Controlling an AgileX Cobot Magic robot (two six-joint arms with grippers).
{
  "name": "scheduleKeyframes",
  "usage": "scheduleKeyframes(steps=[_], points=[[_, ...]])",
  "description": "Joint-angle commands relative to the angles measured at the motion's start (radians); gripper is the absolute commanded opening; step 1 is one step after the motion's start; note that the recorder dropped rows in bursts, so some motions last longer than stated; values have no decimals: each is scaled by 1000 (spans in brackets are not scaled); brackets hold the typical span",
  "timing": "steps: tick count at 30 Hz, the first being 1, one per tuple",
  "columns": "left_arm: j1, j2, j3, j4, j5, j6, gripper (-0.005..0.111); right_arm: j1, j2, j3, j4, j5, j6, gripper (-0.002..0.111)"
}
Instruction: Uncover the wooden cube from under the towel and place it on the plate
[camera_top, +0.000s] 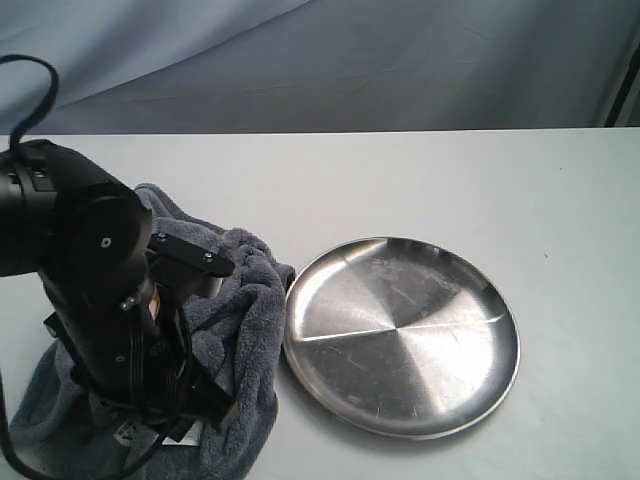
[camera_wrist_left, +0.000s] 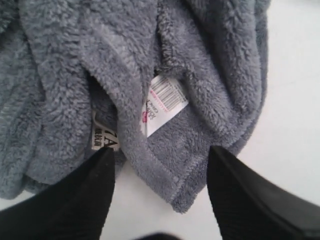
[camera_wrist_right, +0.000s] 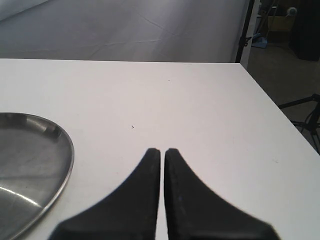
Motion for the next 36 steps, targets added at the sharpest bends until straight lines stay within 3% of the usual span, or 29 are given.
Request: scheduleKeyframes(steps=[1,14,24,36], points=[[-6,62,-4,51,-9,-50,55,0,-6,3,0,-1,1,3],[-6,202,-4,51,-9,-97,51,0,-6,3,0,-1,1,3],[-6,204,-4,69,-9,-90,1,0,-6,3,0,-1,1,3],[-6,204,-6,73,2,-92,0,0,-6,3,0,-1,1,3]])
